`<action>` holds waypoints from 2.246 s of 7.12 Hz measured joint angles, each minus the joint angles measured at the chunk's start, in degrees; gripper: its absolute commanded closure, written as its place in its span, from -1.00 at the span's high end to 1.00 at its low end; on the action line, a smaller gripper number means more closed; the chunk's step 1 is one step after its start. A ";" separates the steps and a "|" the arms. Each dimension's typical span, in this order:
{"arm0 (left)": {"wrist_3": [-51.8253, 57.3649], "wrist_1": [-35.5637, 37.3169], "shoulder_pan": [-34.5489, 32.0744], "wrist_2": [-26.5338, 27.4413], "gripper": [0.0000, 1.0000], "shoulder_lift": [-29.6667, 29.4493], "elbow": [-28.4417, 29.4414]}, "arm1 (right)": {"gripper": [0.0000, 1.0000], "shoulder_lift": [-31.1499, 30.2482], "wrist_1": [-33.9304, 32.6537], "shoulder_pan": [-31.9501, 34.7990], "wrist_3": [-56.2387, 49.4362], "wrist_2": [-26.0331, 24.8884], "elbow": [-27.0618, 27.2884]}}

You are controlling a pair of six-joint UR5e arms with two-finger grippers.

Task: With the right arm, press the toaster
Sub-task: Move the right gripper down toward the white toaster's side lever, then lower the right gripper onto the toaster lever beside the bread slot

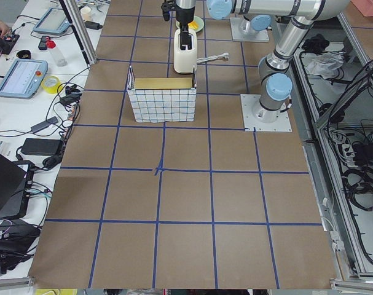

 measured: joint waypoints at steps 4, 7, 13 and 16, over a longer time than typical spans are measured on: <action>0.00 0.00 0.00 -0.01 1.00 0.00 0.00 | 0.77 0.01 0.23 0.00 -0.43 -0.03 -0.02; 0.00 0.00 0.00 -0.01 1.00 0.00 0.00 | -0.72 0.04 4.18 -0.70 -0.51 4.40 -0.17; 0.00 0.00 0.00 -0.04 1.00 0.00 0.00 | -1.00 0.02 20.60 -11.48 -8.43 26.48 0.90; 0.00 0.00 0.00 -0.03 1.00 0.00 0.00 | -1.00 0.02 20.08 -15.11 -19.12 37.27 8.40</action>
